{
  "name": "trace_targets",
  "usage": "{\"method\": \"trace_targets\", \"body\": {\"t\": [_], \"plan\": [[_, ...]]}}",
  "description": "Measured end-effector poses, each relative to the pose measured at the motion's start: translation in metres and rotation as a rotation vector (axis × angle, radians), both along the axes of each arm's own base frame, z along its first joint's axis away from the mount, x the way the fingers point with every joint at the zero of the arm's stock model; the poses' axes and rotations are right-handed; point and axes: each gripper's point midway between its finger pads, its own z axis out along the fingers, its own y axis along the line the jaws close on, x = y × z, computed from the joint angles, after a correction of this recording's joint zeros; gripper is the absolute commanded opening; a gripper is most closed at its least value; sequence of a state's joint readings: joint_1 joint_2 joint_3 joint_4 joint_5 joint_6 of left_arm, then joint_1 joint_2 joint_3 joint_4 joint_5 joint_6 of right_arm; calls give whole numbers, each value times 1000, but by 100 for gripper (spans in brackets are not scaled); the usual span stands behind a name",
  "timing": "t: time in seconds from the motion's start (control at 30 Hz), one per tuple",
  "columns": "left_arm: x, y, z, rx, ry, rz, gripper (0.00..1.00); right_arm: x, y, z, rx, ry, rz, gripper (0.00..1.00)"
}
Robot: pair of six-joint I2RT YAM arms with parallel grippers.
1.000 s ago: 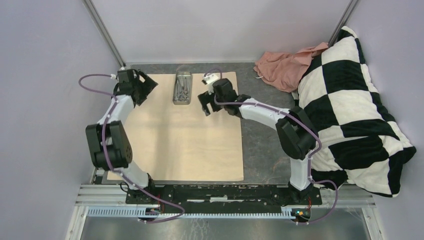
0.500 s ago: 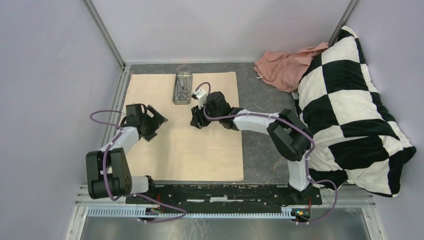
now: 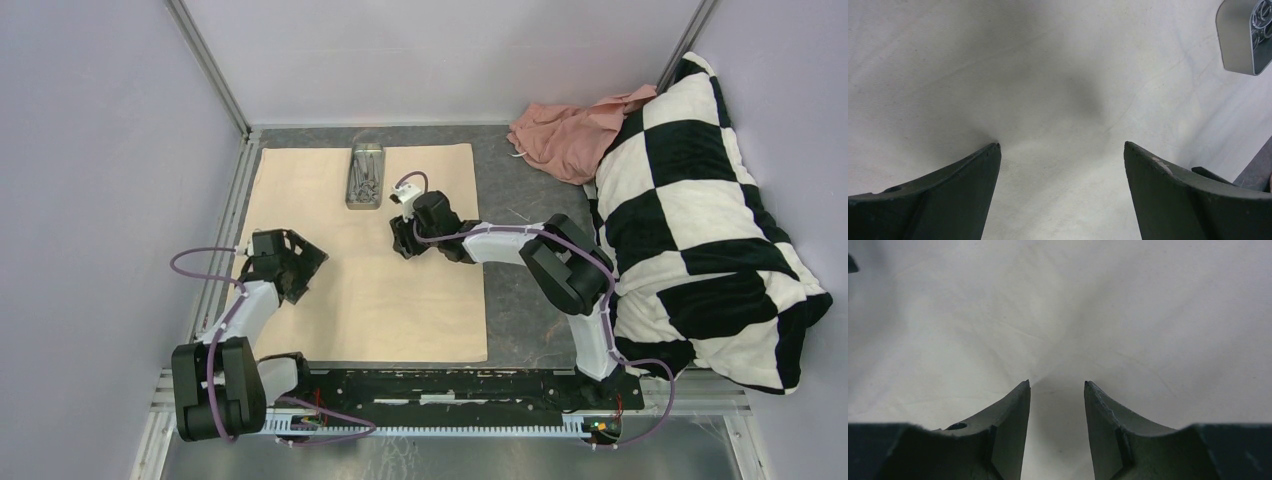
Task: Open and lay out the surgical kit
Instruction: Smooth out the surgical kit at the center of the board.
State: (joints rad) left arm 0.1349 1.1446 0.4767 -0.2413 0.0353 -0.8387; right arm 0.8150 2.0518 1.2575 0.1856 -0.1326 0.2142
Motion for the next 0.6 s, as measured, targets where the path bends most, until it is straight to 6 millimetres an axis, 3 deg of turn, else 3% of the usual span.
{"method": "trace_targets", "body": {"t": [0.27,0.6], "plan": [[-8,7,-1,35,19,35,100,42,-19,-15,-60,-42,-167,48],[-47,11,0,37,63,123,100,58,-33,-15,-46,-25,-256,51]]}}
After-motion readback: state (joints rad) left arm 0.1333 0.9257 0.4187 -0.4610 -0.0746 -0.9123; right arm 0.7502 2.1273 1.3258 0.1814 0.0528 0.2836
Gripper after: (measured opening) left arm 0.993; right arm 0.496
